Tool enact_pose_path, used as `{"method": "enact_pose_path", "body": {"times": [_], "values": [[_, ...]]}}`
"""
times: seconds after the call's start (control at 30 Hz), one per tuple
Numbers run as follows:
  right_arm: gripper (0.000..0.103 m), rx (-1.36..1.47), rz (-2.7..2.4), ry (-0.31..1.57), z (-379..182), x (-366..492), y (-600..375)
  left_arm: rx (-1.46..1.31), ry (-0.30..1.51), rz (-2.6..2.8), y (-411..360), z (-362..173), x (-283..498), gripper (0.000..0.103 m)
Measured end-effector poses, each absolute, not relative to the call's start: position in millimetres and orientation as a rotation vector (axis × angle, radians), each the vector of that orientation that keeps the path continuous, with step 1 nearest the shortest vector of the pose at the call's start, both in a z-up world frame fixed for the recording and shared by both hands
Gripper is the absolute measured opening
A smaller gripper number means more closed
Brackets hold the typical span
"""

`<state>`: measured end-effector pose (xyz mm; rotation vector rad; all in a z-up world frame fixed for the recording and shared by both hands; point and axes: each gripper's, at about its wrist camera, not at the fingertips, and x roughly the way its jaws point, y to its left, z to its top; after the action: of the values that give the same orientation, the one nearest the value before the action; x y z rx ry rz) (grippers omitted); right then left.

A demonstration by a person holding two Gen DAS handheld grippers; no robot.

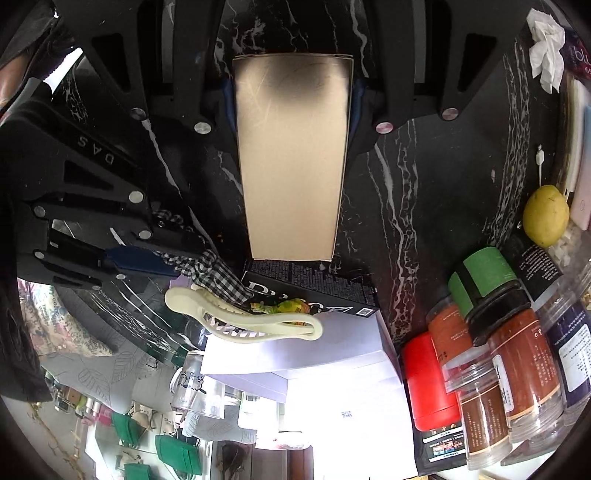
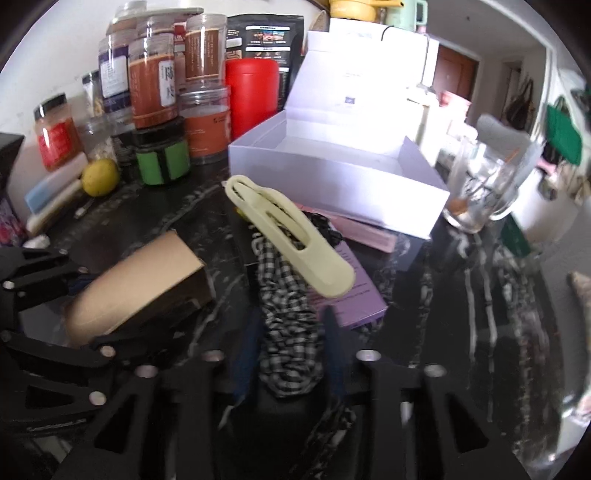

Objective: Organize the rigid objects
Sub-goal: 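Lift the gold box with the left tool while the right tool grasps the gingham scrunchie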

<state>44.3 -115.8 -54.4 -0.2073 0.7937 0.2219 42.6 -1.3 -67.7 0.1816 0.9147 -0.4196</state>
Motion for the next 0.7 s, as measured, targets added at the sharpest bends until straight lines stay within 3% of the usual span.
{"method": "enact_pose_path", "body": {"times": [0.7], "values": [[0.020, -0.148, 0.368, 0.791, -40.0, -9.0, -126.5, 0.142, 0.891, -0.468, 1.7, -45.9, 28.5, 0.044]]}}
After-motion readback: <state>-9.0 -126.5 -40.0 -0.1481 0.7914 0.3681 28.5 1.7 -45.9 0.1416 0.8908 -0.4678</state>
